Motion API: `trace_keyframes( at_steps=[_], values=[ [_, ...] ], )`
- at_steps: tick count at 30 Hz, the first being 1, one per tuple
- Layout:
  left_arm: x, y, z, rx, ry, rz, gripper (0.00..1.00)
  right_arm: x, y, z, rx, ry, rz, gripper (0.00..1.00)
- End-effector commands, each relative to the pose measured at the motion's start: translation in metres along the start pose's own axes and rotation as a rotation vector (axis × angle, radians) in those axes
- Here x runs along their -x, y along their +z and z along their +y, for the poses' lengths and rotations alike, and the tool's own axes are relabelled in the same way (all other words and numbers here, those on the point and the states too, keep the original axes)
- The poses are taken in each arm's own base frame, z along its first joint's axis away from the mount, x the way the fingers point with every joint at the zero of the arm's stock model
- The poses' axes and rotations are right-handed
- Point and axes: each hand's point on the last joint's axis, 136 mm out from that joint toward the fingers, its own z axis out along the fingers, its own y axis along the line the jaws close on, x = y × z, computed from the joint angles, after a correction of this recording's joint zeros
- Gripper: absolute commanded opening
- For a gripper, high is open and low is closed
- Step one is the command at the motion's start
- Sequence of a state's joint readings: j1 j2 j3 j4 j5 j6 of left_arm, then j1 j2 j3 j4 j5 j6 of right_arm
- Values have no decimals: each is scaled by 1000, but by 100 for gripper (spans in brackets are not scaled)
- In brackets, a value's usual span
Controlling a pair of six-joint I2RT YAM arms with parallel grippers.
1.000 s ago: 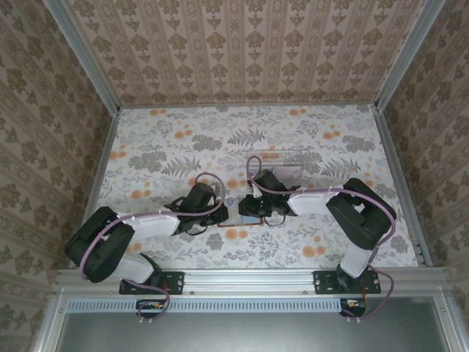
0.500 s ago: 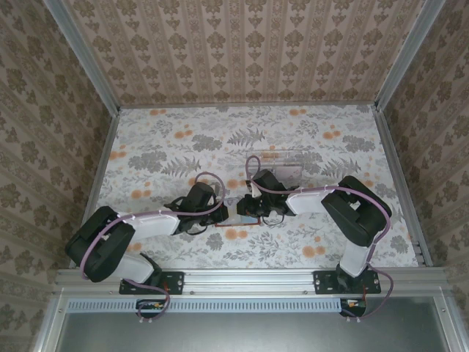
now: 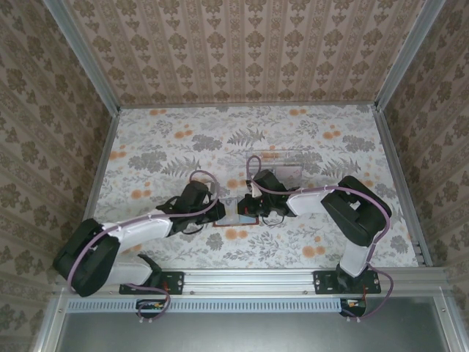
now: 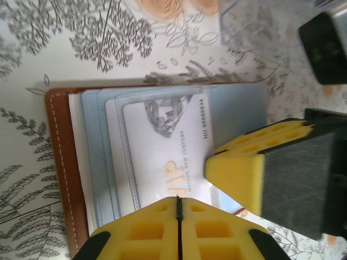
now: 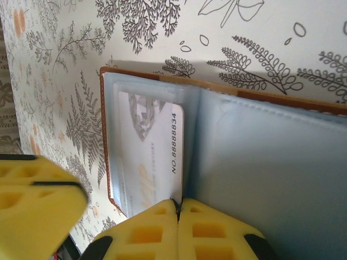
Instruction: Take the credit cards out of the card holder
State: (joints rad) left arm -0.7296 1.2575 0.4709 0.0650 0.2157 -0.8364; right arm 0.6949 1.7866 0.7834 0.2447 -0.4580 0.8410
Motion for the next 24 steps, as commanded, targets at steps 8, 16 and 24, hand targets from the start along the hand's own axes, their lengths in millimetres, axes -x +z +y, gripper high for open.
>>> trace_keyframes(
  at_steps=[8, 16, 24],
  values=[
    [-12, 6, 22, 50, 1, 34, 7, -8, 4, -16, -22, 43, 25, 3],
    [-22, 16, 39, 101, -24, 63, 2, -8, 3, -17, -21, 49, 25, 15],
    [-24, 16, 42, 117, -30, 68, 1, -5, -5, -18, 2, 60, 7, 17]
  ],
)
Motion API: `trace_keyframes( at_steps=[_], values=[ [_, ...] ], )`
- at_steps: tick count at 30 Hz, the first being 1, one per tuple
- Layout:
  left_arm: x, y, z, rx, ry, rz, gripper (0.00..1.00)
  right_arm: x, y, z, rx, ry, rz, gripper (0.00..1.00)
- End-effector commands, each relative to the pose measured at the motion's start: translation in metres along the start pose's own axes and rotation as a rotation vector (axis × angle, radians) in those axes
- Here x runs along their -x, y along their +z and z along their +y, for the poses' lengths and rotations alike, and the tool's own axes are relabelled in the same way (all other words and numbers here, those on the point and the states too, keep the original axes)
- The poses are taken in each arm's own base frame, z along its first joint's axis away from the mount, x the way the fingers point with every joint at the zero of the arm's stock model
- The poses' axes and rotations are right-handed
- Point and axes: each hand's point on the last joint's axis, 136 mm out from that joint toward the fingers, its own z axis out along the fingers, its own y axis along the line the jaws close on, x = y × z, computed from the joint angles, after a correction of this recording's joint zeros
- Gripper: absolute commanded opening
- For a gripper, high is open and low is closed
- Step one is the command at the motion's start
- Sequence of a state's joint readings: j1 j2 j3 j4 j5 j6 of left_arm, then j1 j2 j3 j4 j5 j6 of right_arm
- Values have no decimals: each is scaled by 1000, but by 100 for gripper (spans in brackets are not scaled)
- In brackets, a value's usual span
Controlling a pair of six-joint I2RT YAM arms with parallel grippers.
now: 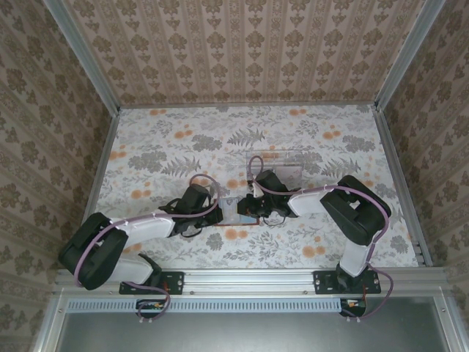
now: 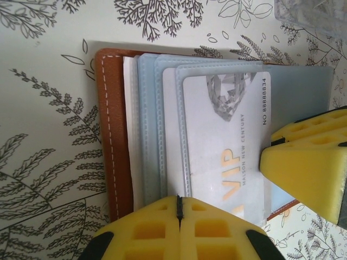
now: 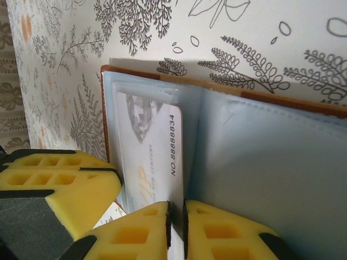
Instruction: Take the credit cards out of the card holder
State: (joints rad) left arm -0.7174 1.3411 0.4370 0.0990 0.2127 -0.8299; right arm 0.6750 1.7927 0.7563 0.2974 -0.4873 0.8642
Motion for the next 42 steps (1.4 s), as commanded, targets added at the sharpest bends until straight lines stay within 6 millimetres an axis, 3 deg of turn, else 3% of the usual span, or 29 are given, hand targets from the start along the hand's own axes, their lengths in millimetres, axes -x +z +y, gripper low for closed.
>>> trace_keyframes(
  at_steps=[1, 7, 19, 23, 32, 38, 42],
  values=[
    [-8, 3, 16, 53, -10, 20, 0, -5, -5, -13, -23, 32, 6, 17],
    [-8, 5, 14, 49, -13, 26, 0, -7, -6, -15, -14, 36, 8, 12],
    [-10, 6, 20, 81, -18, 42, 0, -4, -9, -16, -9, 47, -4, 14],
    [-12, 8, 24, 95, -29, 50, 0, -5, -10, -19, -14, 55, -5, 5],
    [-13, 7, 27, 111, -36, 53, 0, -3, -23, -34, -37, 75, -27, 1],
    [-12, 8, 25, 105, -37, 53, 0, -3, -27, -39, -44, 81, -30, 2],
    [-11, 8, 23, 96, -36, 51, 0, -3, -24, -36, -31, 85, -20, 9]
  ],
)
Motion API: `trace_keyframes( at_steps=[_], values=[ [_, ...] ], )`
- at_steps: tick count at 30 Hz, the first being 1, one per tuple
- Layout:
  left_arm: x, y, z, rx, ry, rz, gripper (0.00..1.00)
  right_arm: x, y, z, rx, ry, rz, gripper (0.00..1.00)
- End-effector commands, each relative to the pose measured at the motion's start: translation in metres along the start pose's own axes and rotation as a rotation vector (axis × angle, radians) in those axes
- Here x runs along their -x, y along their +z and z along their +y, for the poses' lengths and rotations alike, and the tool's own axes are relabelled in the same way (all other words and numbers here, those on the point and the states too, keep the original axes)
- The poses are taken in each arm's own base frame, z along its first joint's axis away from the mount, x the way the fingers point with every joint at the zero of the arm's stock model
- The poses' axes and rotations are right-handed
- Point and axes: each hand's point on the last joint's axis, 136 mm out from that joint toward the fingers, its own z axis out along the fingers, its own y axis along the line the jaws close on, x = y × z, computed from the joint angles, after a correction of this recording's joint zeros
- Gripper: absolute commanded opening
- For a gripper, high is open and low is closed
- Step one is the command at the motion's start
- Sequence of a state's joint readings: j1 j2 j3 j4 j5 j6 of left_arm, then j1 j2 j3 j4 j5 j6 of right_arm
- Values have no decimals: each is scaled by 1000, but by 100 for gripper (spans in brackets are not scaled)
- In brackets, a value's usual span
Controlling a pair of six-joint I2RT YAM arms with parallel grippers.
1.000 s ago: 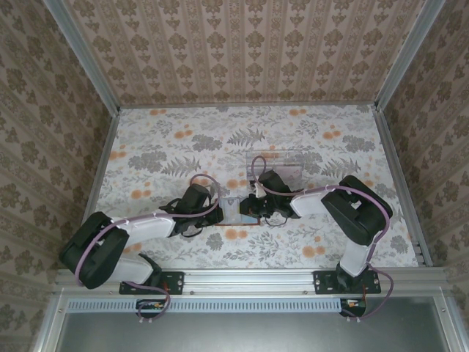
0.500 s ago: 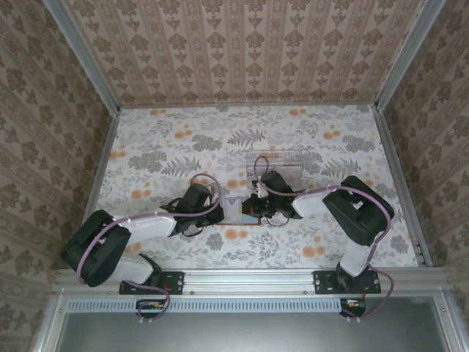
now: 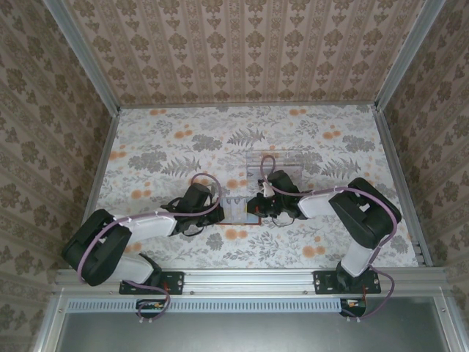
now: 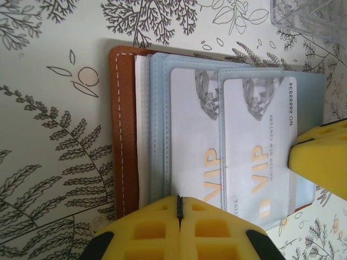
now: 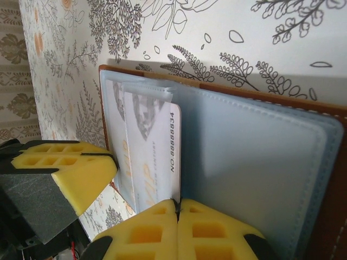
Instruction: Take the credit cards out of the card holder
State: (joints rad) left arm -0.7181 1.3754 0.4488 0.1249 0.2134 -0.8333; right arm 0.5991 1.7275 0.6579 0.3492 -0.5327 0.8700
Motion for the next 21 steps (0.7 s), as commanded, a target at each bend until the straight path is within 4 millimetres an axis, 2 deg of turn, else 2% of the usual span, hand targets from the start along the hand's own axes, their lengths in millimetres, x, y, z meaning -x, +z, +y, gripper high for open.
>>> trace_keyframes(
  at_steps=[1, 16, 21],
  values=[
    [-14, 3, 24, 98, -31, 53, 0, -5, -2, -18, -56, 37, 11, 11],
    [-14, 4, 24, 97, -34, 57, 0, -6, 3, -13, 2, 53, 10, 14],
    [-14, 3, 24, 97, -31, 57, 0, -6, 1, -14, 5, 58, 3, 7]
  ],
)
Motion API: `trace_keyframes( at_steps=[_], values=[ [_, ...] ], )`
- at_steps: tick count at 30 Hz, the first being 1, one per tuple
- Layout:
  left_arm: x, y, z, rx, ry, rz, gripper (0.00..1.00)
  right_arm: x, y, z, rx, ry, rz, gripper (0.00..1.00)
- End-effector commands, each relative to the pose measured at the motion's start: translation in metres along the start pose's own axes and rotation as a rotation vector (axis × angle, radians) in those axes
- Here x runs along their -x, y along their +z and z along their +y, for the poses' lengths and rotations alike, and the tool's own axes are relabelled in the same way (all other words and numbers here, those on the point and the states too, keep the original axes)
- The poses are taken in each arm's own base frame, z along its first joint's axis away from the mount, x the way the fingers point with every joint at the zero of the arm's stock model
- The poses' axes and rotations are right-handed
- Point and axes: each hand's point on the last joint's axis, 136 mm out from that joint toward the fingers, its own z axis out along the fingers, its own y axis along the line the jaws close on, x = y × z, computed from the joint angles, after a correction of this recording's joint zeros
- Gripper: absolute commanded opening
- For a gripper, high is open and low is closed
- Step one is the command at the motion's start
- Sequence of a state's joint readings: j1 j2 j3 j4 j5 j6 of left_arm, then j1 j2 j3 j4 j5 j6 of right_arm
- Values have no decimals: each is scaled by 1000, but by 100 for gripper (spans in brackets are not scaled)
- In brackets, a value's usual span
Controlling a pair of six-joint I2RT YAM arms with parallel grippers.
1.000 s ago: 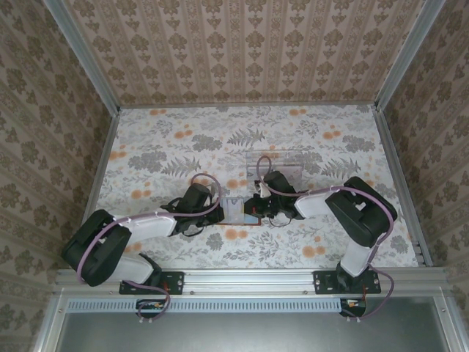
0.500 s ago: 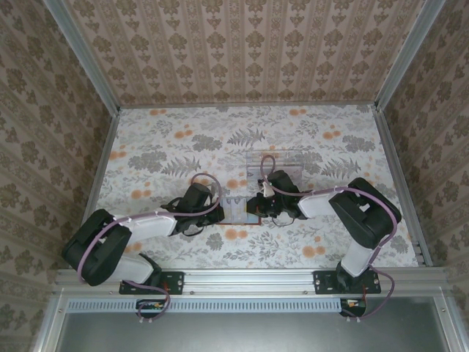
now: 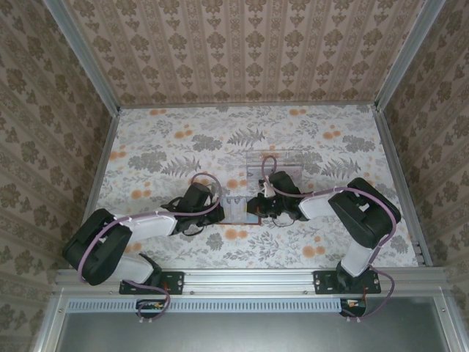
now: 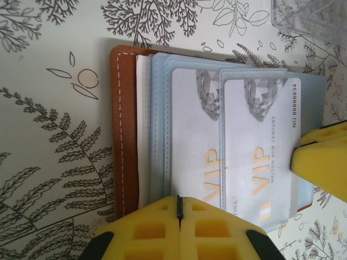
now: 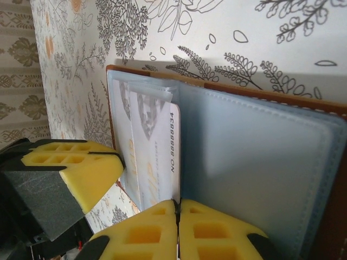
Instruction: Take the credit cards out of the card holder
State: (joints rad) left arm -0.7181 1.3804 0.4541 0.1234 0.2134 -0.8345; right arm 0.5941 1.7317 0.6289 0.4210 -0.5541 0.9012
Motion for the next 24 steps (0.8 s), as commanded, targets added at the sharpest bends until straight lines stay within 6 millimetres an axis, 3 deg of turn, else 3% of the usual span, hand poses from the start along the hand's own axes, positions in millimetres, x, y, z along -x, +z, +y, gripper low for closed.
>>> trace_keyframes(
  at_steps=[1, 6, 15, 24],
  values=[
    [-15, 3, 25, 97, -30, 56, 0, -5, 0, -16, -33, 45, 9, 7],
    [-14, 3, 25, 99, -31, 55, 0, -4, -4, -20, -40, 54, 1, 0],
    [-15, 3, 25, 101, -29, 57, 0, -3, -12, -31, -64, 82, -18, 0],
    [-12, 2, 22, 92, -26, 54, 0, -2, -27, -29, -50, 70, -37, 0]
  ],
)
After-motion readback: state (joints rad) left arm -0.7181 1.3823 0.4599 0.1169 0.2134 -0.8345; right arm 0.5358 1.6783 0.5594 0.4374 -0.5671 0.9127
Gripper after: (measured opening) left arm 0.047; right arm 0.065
